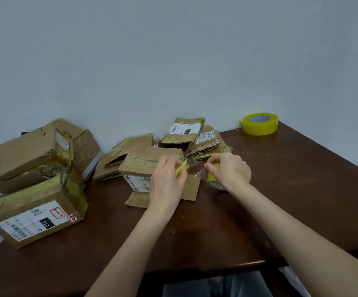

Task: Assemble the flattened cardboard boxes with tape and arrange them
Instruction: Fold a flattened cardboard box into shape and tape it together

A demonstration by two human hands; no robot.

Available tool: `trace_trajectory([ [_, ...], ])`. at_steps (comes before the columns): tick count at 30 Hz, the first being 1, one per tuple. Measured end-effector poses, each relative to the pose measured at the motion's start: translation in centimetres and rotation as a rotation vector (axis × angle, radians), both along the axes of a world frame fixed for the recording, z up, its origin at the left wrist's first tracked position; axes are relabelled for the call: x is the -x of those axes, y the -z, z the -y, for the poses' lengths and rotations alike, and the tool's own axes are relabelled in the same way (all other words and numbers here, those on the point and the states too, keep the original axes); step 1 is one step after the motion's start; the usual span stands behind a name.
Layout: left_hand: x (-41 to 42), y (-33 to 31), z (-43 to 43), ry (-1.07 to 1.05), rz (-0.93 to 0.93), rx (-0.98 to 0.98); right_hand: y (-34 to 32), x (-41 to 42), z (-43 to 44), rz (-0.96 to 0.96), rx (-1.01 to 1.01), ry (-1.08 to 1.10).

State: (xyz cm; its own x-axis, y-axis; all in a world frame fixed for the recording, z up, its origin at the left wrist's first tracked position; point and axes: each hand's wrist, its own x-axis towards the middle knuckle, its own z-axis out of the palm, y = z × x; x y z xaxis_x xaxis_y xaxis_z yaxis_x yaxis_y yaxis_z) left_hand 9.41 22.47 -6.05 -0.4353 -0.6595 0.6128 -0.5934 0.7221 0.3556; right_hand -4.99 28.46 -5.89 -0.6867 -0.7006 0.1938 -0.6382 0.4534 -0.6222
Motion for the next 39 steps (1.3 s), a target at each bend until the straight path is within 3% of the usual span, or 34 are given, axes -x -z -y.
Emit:
trace_trajectory([
  [34,1.7,-0.1,0.4,-0.076,0.284,0.172,0.3,-1.0,-0.3,-0.014,0.06,0.014],
  [39,1.3,-0.1,1.0,-0.027,0.23,0.122,0.1,-0.8,-0.3,0.025,0.031,-0.001],
])
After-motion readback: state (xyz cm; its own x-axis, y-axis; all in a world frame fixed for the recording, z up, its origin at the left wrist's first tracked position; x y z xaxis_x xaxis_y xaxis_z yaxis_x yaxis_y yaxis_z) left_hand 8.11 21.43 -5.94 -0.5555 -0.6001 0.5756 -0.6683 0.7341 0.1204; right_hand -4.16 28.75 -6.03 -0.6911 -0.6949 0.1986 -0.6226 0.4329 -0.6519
